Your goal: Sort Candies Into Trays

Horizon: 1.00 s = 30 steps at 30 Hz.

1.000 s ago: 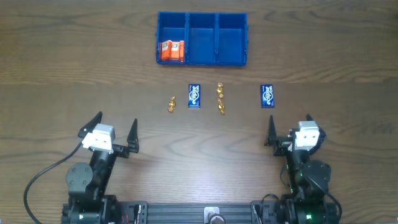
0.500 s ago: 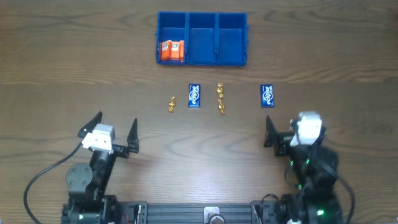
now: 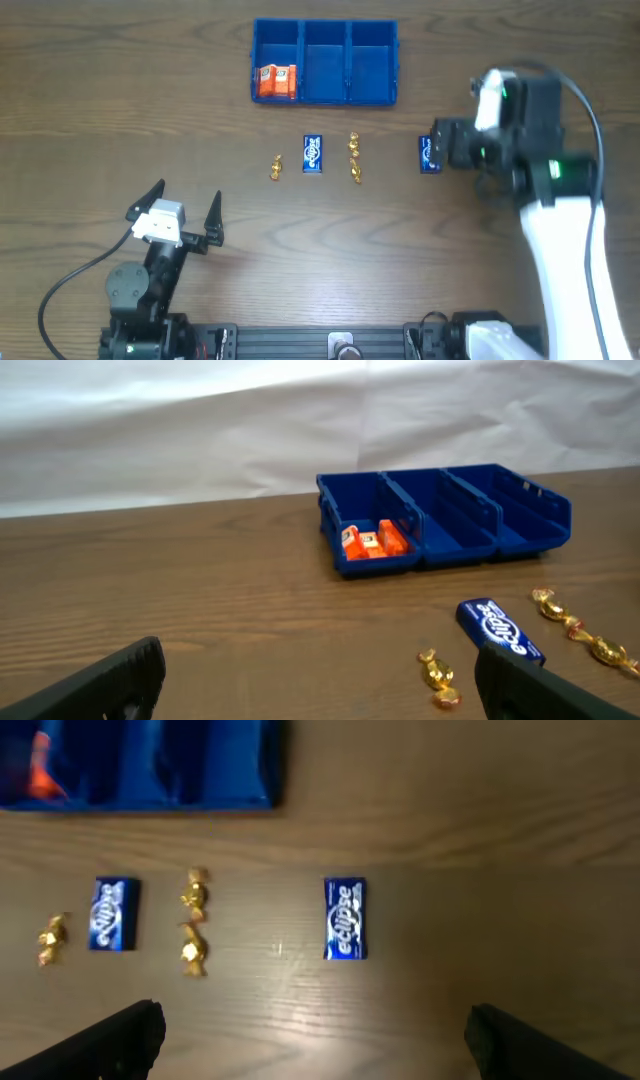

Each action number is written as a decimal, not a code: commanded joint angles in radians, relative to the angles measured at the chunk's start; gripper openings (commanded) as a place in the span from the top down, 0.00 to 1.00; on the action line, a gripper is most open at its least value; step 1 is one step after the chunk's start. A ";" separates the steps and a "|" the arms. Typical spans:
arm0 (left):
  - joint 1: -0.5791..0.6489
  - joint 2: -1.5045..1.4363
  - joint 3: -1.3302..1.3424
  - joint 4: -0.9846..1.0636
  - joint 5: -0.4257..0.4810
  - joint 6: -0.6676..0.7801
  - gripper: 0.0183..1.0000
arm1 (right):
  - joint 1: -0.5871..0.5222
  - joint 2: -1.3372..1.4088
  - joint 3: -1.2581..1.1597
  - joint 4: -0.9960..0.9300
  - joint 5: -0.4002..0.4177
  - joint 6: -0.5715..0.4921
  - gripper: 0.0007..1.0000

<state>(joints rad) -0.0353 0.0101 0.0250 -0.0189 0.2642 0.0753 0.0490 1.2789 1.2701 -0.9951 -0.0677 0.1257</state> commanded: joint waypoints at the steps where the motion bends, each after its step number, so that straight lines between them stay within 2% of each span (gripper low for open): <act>1: 0.004 -0.007 -0.020 -0.032 0.025 -0.008 0.00 | -0.005 0.222 0.078 -0.059 0.021 0.012 0.00; 8: 0.004 -0.007 -0.020 -0.032 0.025 -0.008 0.00 | -0.005 0.455 0.078 -0.038 0.025 0.003 0.00; 12: 0.004 -0.007 -0.020 -0.032 0.025 -0.008 0.00 | -0.005 0.554 0.078 0.021 0.068 0.001 0.00; 30: 0.004 -0.007 -0.020 -0.032 0.025 -0.008 0.00 | 0.021 0.689 0.078 0.122 0.157 -0.048 0.00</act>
<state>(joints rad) -0.0353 0.0101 0.0250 -0.0189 0.2642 0.0753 0.0559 1.9396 1.3346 -0.8825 0.0574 0.0944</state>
